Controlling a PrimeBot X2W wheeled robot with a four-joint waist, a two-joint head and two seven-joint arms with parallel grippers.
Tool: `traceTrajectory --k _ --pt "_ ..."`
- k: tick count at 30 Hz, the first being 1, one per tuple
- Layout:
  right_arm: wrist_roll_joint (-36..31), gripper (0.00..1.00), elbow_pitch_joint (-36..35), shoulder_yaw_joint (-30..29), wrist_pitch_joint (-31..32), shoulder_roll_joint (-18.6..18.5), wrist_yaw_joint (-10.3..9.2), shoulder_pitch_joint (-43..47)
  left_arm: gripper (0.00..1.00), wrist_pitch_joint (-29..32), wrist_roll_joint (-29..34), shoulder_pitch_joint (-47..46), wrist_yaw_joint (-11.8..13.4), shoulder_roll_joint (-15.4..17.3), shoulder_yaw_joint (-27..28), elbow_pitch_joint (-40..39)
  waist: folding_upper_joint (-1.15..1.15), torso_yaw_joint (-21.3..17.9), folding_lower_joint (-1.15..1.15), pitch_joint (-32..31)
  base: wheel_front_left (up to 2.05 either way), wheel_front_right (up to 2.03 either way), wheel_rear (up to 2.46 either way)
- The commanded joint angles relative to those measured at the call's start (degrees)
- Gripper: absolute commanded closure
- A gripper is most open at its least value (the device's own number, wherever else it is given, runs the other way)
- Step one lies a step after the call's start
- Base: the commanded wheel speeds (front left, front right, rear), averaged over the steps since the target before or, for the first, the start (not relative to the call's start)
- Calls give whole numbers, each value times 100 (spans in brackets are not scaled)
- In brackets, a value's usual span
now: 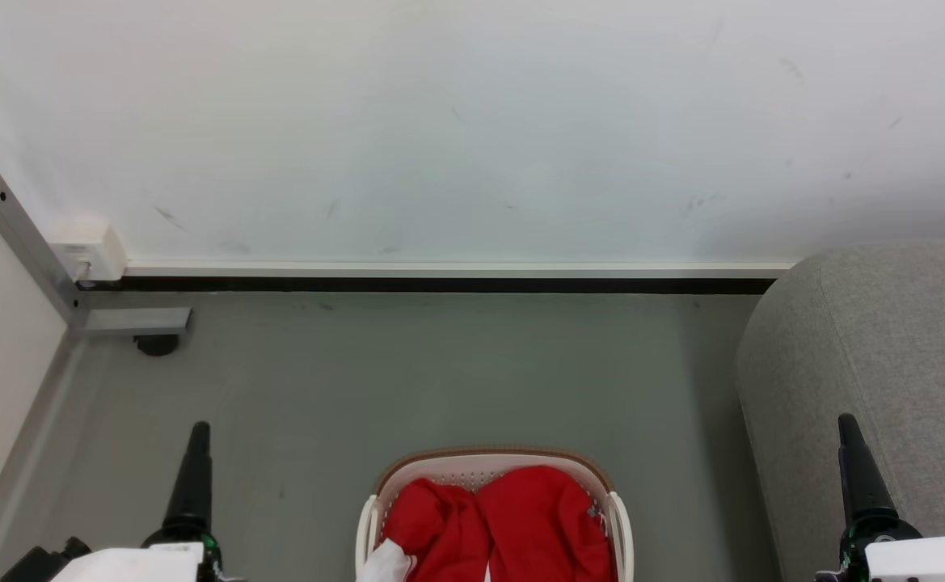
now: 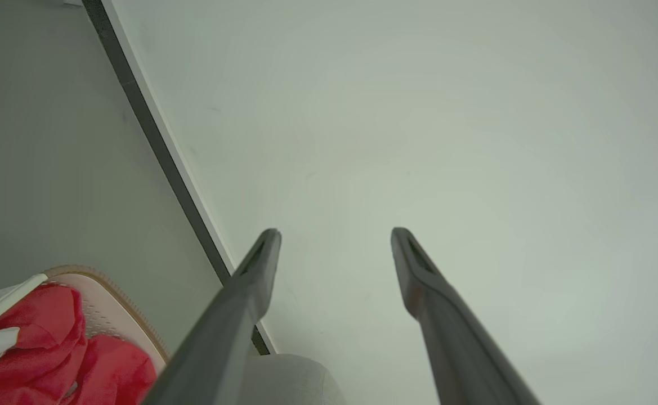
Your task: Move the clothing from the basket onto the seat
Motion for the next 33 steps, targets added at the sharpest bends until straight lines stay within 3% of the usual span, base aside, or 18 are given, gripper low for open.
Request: traceTrajectory --k 1,20,33 --pt "-204 0 -132 40 -63 -58 -3 -136 0 -59 259 -106 -22 55 1 -135 0 -3 0 0 0 0 0" --pt "-2346 0 -278 307 -445 -66 -5 -158 0 -442 2823 -6 5 71 -100 -399 0 -78 0 7 0 0 0" --pt "-3929 0 -47 385 -674 -72 -6 -190 0 -671 4283 45 195 79 -327 -295 0 -132 0 -17 0 0 0"
